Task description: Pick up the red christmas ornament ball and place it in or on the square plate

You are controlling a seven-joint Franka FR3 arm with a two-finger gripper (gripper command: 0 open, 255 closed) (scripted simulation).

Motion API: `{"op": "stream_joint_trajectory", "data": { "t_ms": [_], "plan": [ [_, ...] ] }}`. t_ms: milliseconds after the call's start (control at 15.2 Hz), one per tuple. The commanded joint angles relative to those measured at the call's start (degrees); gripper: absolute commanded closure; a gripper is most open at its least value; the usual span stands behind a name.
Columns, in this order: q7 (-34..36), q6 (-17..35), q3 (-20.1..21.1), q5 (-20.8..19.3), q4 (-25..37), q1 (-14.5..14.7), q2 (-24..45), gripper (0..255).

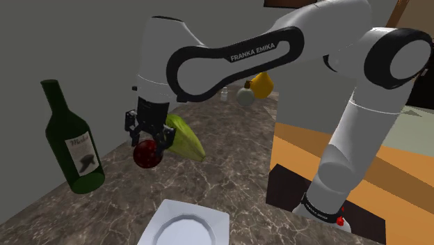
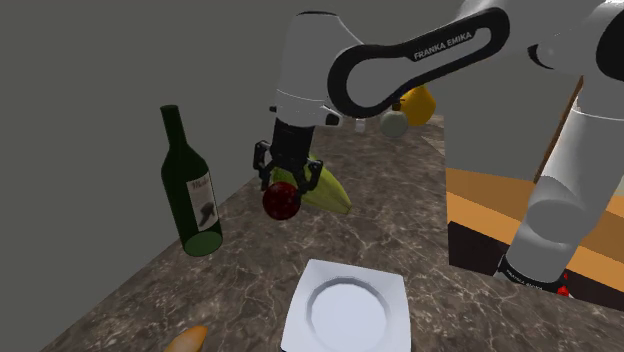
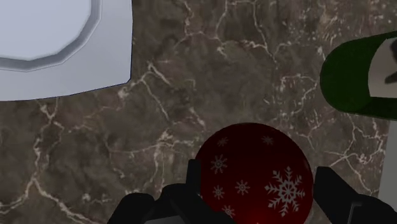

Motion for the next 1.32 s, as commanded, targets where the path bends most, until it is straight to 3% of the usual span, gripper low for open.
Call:
{"op": "stream_joint_trajectory", "data": {
  "t_ms": [0, 330, 924, 1254],
  "plan": [
    [-0.2, 0.7, 0.6, 3.6, -3.6, 0.4, -4.4, 255],
    [-0.8, 0.9, 0.7, 11.7, -11.1, 3.5, -14.4, 255],
    [3.3, -1.4, 0.8, 22.1, -20.5, 13.3, -29.6, 255],
    [3.3, 2.7, 2.4, 22.5, -23.4, 13.2, -28.4, 255]
  ]
}}
